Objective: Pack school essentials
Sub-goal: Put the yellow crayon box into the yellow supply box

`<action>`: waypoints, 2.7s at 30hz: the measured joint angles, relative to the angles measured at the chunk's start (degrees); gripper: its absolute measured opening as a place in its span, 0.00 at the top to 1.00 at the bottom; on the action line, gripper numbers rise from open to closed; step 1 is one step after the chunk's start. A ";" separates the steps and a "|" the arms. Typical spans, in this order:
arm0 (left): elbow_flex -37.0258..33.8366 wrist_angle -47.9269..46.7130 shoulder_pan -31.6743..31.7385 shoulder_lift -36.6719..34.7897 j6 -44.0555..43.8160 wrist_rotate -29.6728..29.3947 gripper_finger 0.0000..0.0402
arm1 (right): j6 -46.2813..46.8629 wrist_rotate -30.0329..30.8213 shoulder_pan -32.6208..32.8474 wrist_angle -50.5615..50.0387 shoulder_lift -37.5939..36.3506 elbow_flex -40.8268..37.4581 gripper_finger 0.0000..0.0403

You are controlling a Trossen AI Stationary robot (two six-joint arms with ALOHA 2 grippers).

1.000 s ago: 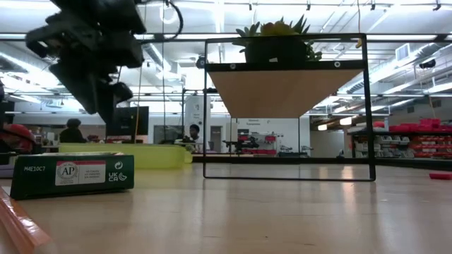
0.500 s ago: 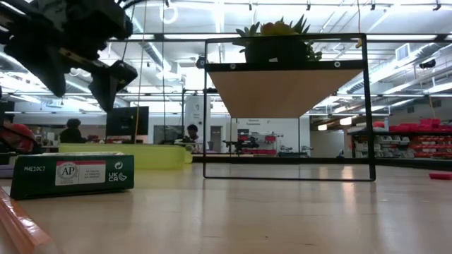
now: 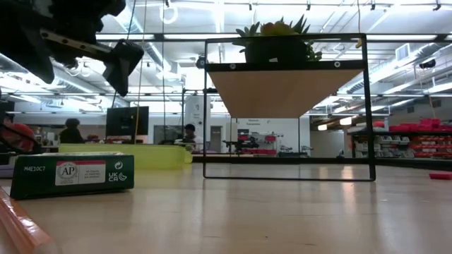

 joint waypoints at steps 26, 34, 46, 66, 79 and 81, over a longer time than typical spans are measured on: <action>0.11 14.87 -1.86 18.51 13.14 7.31 0.00 | 3.60 2.05 4.22 -0.29 0.00 0.00 0.53; 0.47 15.17 -3.51 18.23 11.90 6.48 0.00 | 2.74 2.65 4.20 -0.48 0.00 0.00 0.53; 4.22 9.94 -1.61 18.22 13.13 6.06 0.00 | 4.50 5.50 4.15 -0.50 0.00 0.00 0.53; 4.13 9.00 -1.54 23.74 21.56 9.56 0.00 | 4.47 5.87 4.20 -0.51 0.00 0.00 0.53; 4.34 10.18 -2.87 27.77 22.65 5.00 0.00 | 3.53 5.48 4.20 -0.78 0.00 0.00 0.53; 4.32 10.23 -2.87 27.76 22.51 5.04 0.01 | 3.34 5.48 4.20 -0.78 0.00 0.00 0.53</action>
